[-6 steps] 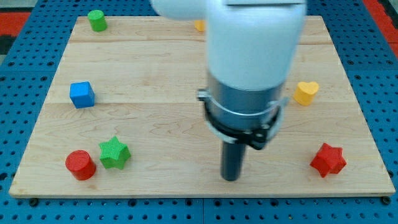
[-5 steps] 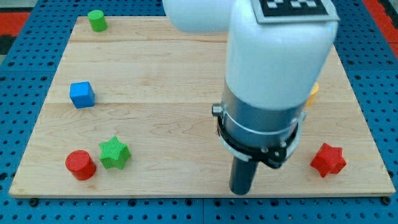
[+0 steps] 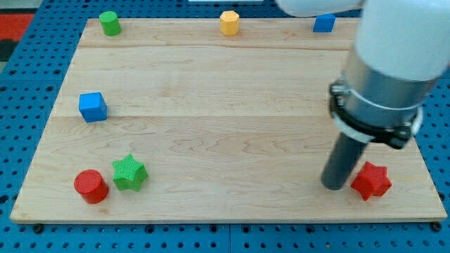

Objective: Slightly push the red star to the bottom right

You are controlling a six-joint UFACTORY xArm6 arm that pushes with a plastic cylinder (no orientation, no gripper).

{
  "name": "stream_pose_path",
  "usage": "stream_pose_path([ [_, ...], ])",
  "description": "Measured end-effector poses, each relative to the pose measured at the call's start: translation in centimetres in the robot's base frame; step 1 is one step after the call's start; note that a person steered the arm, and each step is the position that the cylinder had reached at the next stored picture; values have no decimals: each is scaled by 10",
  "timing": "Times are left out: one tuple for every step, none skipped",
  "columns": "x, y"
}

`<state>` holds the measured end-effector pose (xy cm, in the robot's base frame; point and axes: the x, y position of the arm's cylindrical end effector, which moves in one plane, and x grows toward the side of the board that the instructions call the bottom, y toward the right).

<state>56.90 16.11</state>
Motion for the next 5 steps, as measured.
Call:
stream_pose_path([
  [0, 23],
  [0, 46],
  [-1, 59],
  [-37, 46],
  [-75, 101],
])
